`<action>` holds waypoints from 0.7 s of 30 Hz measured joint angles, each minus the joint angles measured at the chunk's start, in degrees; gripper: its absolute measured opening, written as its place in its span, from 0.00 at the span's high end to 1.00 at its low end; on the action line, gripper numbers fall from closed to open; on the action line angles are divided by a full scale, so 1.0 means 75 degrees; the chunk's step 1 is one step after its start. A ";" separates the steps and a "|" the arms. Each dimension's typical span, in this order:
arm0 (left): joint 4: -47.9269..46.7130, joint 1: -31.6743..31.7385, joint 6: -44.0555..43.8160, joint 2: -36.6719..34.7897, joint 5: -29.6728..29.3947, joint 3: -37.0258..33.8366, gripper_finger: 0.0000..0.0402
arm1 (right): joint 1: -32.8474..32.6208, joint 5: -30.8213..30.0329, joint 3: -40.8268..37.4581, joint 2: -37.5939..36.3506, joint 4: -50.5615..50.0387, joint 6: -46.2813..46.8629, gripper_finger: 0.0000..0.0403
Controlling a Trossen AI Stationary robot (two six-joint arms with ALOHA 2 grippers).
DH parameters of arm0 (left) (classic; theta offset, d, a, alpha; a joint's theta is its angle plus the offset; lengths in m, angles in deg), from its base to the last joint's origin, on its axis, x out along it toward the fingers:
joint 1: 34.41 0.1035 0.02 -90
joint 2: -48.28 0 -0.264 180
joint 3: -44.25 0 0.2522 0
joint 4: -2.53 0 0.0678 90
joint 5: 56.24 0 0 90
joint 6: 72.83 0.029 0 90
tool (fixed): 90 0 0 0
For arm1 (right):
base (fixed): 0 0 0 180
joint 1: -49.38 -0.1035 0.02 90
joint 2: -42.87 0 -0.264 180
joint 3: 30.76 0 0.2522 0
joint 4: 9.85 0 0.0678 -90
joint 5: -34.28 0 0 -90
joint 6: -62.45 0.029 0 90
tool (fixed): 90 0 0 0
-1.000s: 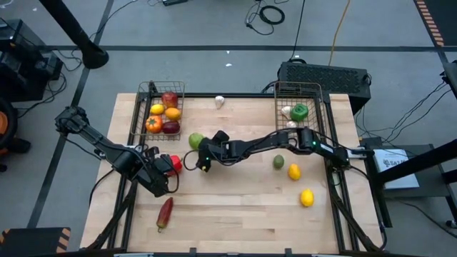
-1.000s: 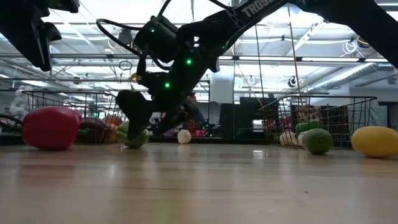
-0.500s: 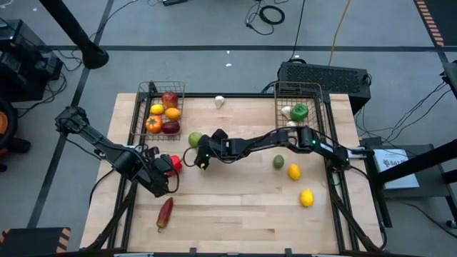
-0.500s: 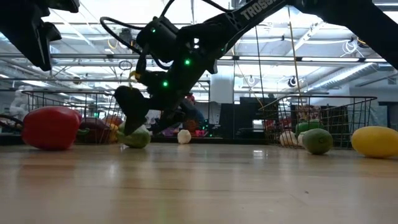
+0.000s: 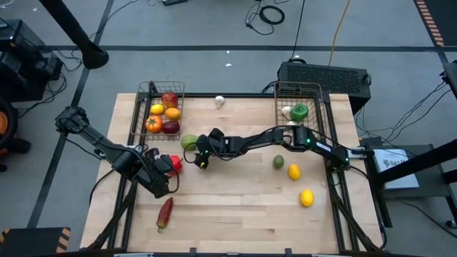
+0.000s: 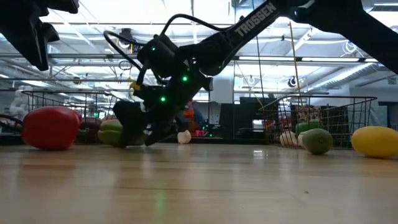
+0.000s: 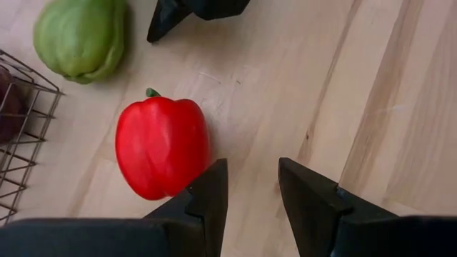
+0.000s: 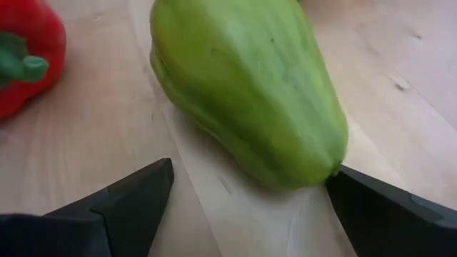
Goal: Sort produce into baskets
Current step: Put the chayote into the right wire basket
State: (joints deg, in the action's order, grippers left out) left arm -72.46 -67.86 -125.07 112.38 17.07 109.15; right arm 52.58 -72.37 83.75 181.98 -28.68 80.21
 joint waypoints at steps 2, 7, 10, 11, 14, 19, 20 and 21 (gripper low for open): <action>0.0039 0.0000 0.0000 -0.0003 0.0014 0.0000 0.67 | 0.0000 0.0005 -0.0002 0.0000 0.0068 -0.0144 0.10; 0.0058 0.0000 0.0003 0.0000 0.0020 0.0000 0.67 | 0.0052 0.0015 -0.0003 -0.0003 0.0206 -0.1087 0.13; 0.0058 0.0000 0.0006 0.0000 0.0020 0.0000 0.67 | 0.0076 0.0097 -0.0003 -0.0019 0.0030 -0.1045 0.15; 0.0058 0.0000 0.0006 0.0000 0.0023 0.0000 0.67 | 0.0076 0.0099 0.0000 -0.0026 -0.0073 -0.1017 0.16; 0.0055 0.0000 0.0006 -0.0002 0.0023 0.0000 0.67 | 0.0046 0.0080 0.0009 -0.0058 -0.0351 -0.1168 0.17; 0.0050 0.0000 0.0012 0.0000 0.0023 0.0000 0.67 | 0.0115 0.0163 0.0004 -0.0216 -0.0574 -0.1907 0.17; 0.0040 0.0000 0.0012 -0.0001 0.0023 0.0000 0.67 | 0.0172 0.0340 0.0000 -0.0228 -0.0558 -0.2079 0.17; 0.0038 0.0000 0.0018 -0.0003 0.0023 0.0000 0.67 | 0.0241 0.0569 0.0000 -0.0233 -0.0470 -0.2245 0.17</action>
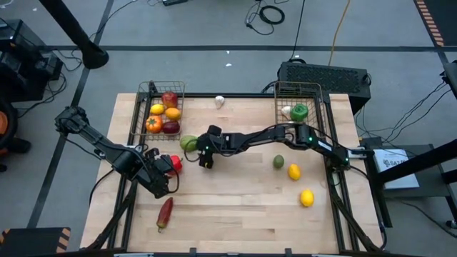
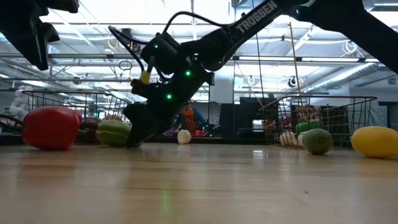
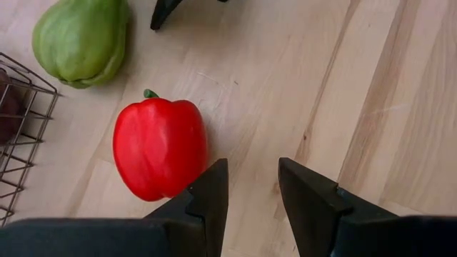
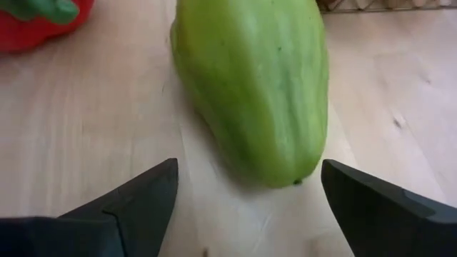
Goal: Sort produce into baskets
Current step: Put the chayote into the right wire basket
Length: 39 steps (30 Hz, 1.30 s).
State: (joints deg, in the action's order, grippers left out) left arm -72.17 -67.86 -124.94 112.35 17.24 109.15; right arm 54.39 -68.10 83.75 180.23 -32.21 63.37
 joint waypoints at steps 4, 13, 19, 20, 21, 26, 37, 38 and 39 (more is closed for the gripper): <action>-0.0015 0.0000 0.0111 0.0000 0.0003 0.0000 0.67 | 0.0265 0.0570 -0.0012 -0.0025 0.0205 -0.0270 0.17; -0.0006 0.0006 0.0463 0.0003 -0.0006 0.0000 0.67 | 0.0577 0.1928 -0.0012 0.0114 0.1003 -0.0721 0.17; -0.0004 0.0006 0.0585 0.0003 -0.0009 0.0000 0.67 | 0.0569 0.2309 -0.0012 0.0187 0.1080 -0.1170 0.17; -0.0006 0.0007 0.0604 0.0003 -0.0010 0.0000 0.67 | 0.0569 0.2314 -0.0012 0.0194 0.1064 -0.1194 0.17; -0.0004 0.0012 0.0609 0.0003 -0.0018 0.0000 0.67 | 0.0568 0.2301 -0.0012 0.0201 0.1066 -0.1195 0.17; -0.0001 0.0015 0.0609 0.0003 -0.0051 0.0000 0.67 | 0.0551 0.2251 -0.0012 0.0223 0.1272 -0.1018 0.17; 0.0005 0.0015 0.0629 0.0003 -0.0109 0.0000 0.67 | 0.0541 0.1975 -0.0009 0.0227 0.1145 -0.1298 0.11; 0.0005 0.0015 0.0644 0.0003 -0.0136 0.0000 0.67 | 0.0490 0.1770 -0.0009 0.0227 0.1147 -0.1364 0.11; 0.0002 0.0015 0.0648 0.0003 -0.0163 0.0000 0.67 | 0.0461 0.1683 -0.0009 0.0227 0.1177 -0.1381 0.11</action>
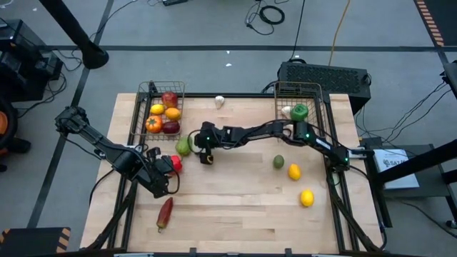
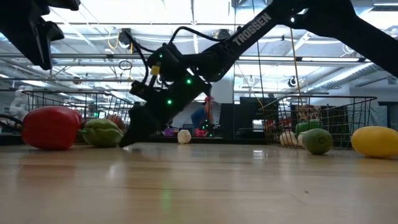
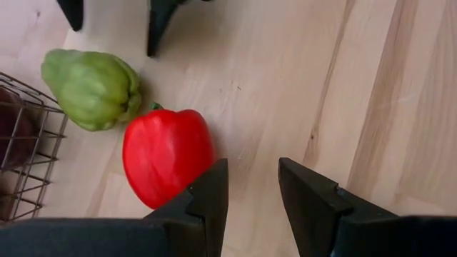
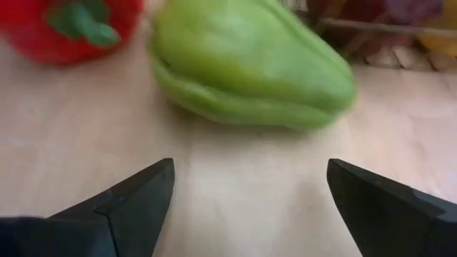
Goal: Sort produce into baskets
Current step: Put the chayote into the right wire basket
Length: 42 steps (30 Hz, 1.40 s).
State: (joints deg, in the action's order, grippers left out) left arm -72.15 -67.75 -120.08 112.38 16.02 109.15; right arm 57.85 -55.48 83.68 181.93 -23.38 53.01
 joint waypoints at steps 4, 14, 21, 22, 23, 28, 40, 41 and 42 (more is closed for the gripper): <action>0.0000 0.0000 0.0018 0.0000 -0.0103 0.0000 0.67 | -0.0139 -0.0036 0.0000 -0.0054 0.0359 0.0154 0.11; -0.0003 0.0000 0.0019 0.0000 -0.0108 0.0000 0.67 | -0.0568 -0.0220 0.0006 -0.0061 0.1057 -0.0439 0.13; -0.0005 0.0000 0.0019 0.0000 -0.0106 0.0000 0.67 | -0.0482 -0.0253 0.0006 -0.0026 0.1902 -0.0317 0.16; -0.0006 0.0000 0.0019 0.0000 -0.0105 0.0000 0.67 | -0.0459 -0.0178 0.0006 -0.0023 0.1918 -0.0194 0.16; -0.0006 0.0000 0.0019 0.0000 -0.0107 0.0000 0.67 | -0.0426 -0.0096 0.0006 -0.0023 0.1924 -0.0074 0.16; -0.0006 0.0000 0.0019 0.0000 -0.0102 0.0000 0.67 | -0.0379 0.0246 0.0006 -0.0022 0.1875 0.0144 0.16; -0.0006 0.0000 0.0019 0.0000 -0.0088 0.0000 0.67 | -0.0234 0.0395 0.0006 -0.0017 0.1368 0.0162 0.15; -0.0006 0.0000 0.0019 0.0000 -0.0065 0.0000 0.67 | -0.0191 0.0475 0.0006 -0.0017 0.1370 0.0167 0.15; -0.0006 0.0000 0.0019 0.0000 -0.0052 0.0000 0.67 | -0.0149 0.0614 0.0006 -0.0017 0.1355 0.0189 0.15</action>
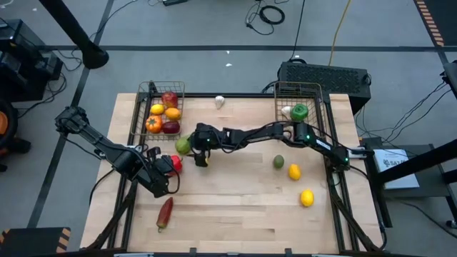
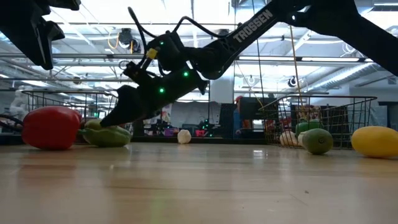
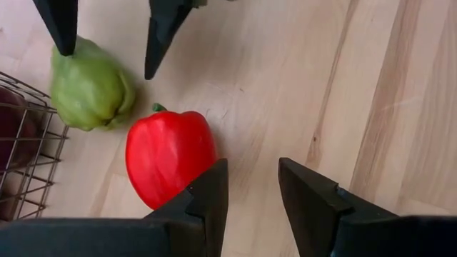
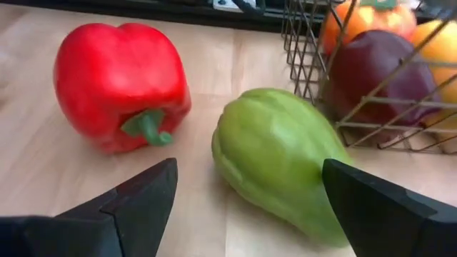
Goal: Sort produce into baskets
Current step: Put the chayote into the right wire basket
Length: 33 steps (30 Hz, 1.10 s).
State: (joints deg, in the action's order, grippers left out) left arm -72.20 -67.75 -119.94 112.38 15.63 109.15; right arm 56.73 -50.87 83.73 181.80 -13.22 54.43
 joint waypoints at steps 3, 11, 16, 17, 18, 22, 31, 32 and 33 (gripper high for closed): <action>0.0000 0.0000 0.0000 0.0000 0.0000 0.0000 0.67 | 0.0083 0.0318 0.0000 0.0028 -0.0154 0.0136 0.15; 0.0000 0.0000 -0.0003 0.0000 0.0000 0.0000 0.67 | 0.0114 0.0941 0.0000 0.0064 -0.0618 0.0396 0.15; 0.0000 0.0000 -0.0052 0.0000 0.0000 0.0000 0.67 | 0.0060 0.1001 0.0000 0.0064 -0.0742 0.0389 0.15; 0.0000 0.0000 -0.0051 0.0000 0.0000 0.0000 0.67 | 0.0052 0.1004 0.0000 0.0061 -0.0740 0.0413 0.15; -0.0002 0.0000 -0.0052 0.0000 0.0003 0.0000 0.67 | 0.0039 0.1004 0.0000 0.0061 -0.0757 0.0477 0.15; -0.0002 0.0000 -0.0052 0.0000 0.0003 0.0000 0.67 | -0.0046 0.0965 -0.0003 -0.0072 -0.1270 0.0900 0.15; 0.0003 0.0000 -0.0020 0.0000 -0.0006 0.0000 0.67 | -0.0338 -0.0564 -0.0003 -0.0581 -0.1767 -0.0385 0.15; 0.0008 0.0000 -0.0022 0.0000 -0.0010 0.0000 0.67 | -0.0264 -0.0449 -0.0003 -0.0531 -0.1599 -0.0570 0.15; 0.0012 0.0000 -0.0025 0.0000 -0.0012 0.0000 0.67 | -0.0140 -0.0240 -0.0002 -0.0497 -0.1429 -0.0695 0.15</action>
State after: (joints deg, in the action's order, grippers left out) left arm -72.11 -67.75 -120.13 112.38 15.54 109.15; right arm 55.68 -52.67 83.71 178.08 -23.94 49.22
